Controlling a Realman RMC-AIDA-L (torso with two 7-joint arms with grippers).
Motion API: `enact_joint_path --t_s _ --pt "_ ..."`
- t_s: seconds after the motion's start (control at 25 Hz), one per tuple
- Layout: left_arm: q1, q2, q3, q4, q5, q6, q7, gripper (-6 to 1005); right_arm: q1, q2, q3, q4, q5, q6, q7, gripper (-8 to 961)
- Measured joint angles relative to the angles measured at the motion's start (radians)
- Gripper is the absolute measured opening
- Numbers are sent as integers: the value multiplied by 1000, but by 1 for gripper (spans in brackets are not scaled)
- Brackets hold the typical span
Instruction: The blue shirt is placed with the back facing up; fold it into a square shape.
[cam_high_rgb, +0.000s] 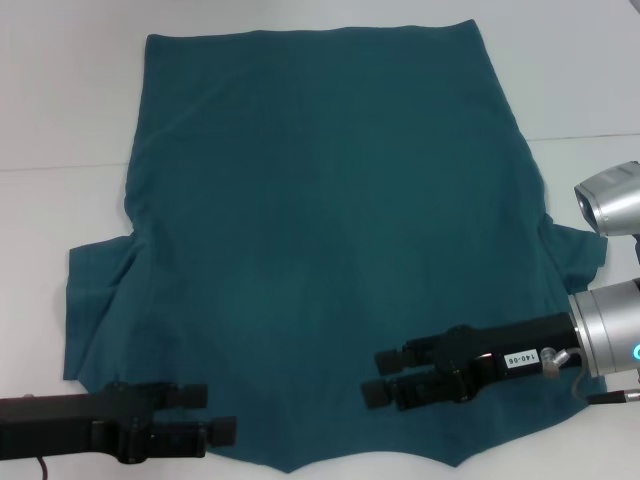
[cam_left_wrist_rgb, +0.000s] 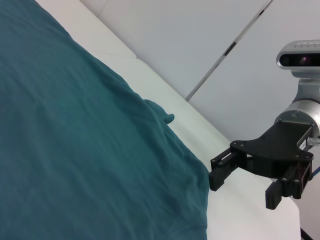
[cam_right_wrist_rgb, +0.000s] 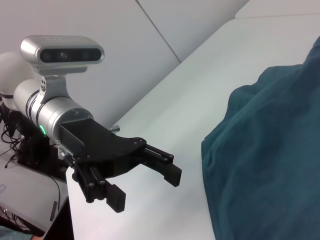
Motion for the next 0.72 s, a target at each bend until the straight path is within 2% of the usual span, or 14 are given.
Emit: enact_joint_path --t_s 0.56,0.68,0.72 --pt "-19 12 -5 -28 -1 0 -8 920 -1 0 2 11 1 1 0 758" --pt "-27 12 -60 -30 -2 -10 -60 920 0 1 33 11 4 3 5 758" --pt "-34 12 -104 -32 -2 -21 -96 919 2 1 58 12 5 8 15 758"
